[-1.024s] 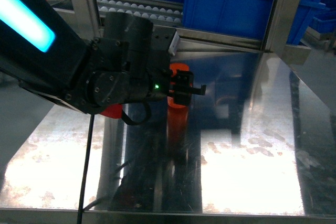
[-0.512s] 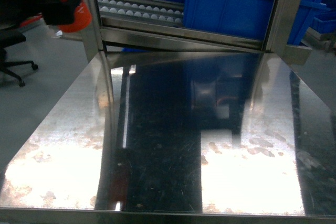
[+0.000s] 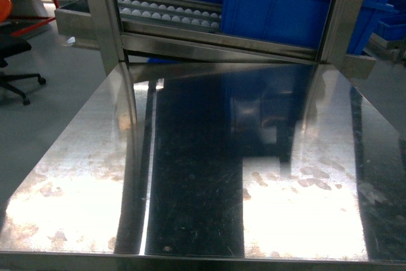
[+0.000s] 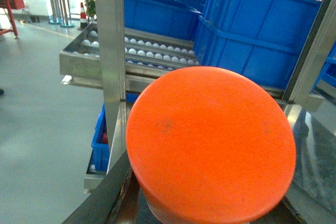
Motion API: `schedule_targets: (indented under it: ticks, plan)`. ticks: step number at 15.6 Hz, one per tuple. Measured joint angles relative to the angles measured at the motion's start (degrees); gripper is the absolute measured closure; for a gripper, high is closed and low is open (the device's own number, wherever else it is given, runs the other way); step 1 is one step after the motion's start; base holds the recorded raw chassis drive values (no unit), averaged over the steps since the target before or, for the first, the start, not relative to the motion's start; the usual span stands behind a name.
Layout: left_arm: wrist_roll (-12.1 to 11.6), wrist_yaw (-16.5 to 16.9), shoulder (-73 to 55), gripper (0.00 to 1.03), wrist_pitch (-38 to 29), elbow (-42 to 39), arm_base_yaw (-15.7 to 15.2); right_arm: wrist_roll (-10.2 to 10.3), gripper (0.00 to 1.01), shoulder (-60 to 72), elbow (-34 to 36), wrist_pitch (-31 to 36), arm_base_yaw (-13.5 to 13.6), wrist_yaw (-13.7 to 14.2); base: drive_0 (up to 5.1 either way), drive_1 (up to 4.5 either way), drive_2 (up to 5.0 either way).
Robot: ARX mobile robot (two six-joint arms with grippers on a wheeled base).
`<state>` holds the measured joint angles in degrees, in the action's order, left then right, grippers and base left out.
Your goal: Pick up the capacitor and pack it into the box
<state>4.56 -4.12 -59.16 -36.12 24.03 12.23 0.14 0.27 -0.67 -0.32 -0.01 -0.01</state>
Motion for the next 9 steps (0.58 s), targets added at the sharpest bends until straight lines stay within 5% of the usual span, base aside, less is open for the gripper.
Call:
schedule_targets:
  ticks: [9]
  plan:
    - [0.0, 0.0, -0.4, 0.58, 0.0, 0.0, 0.0, 0.0, 0.03, 0.0, 0.0, 0.0, 0.0, 0.0, 0.0, 0.00, 0.0]
